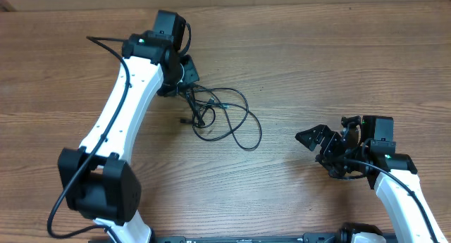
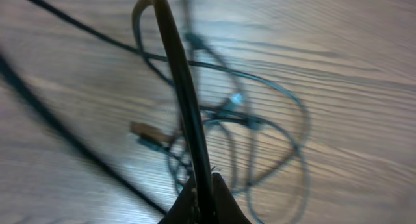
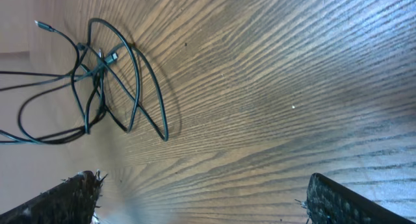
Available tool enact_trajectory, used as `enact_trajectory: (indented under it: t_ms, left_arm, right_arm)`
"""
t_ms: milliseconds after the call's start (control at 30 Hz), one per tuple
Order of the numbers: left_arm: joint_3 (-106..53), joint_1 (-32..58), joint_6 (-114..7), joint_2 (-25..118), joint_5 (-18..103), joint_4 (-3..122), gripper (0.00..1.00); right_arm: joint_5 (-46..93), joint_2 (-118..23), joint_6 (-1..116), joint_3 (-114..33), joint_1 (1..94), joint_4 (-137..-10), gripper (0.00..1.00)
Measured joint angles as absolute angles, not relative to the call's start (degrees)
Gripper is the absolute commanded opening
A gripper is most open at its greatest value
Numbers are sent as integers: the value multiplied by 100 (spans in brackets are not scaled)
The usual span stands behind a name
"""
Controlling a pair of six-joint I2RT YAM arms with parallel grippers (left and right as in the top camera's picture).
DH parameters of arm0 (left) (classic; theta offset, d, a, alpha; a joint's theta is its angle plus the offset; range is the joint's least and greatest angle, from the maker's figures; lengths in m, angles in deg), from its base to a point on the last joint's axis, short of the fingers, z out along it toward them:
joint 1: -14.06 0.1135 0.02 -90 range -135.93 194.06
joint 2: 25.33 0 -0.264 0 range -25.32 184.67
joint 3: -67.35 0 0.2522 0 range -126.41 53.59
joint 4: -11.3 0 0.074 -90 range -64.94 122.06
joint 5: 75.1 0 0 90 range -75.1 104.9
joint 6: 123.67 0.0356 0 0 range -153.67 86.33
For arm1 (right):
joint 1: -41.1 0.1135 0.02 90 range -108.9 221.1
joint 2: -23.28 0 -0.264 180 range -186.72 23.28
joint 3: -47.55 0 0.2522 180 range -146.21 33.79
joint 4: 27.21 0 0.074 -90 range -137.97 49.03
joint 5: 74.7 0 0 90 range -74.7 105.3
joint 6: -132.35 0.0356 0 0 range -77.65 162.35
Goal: Untangle cables
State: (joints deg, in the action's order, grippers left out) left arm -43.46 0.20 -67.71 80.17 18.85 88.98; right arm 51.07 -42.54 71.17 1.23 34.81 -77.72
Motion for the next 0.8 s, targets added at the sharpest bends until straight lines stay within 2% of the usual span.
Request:
enact_trajectory:
  t_ms: [167, 267, 433, 633, 800]
  left_arm:
    - [-4471, -98, -6240, 7416, 2608, 8806, 4]
    - [-4574, -422, -5527, 6965, 3351, 8857, 4]
    - [-4589, -837, -4312, 6898, 4326, 8997, 4]
    - [-4589, -841, -3033, 6895, 5351, 9001, 4]
    - [-4589, -841, -2712, 6891, 5646, 8844, 4]
  right_arm:
    - [5107, -4254, 7119, 123, 3481, -7781, 100]
    - [5103, -4254, 7117, 123, 3481, -7776, 100]
    - [5103, -4254, 7119, 128, 3481, -7553, 100]
    - [5197, -4254, 7124, 128, 3481, -7521, 100]
    - [5566, -4254, 7124, 128, 3481, -7418, 100]
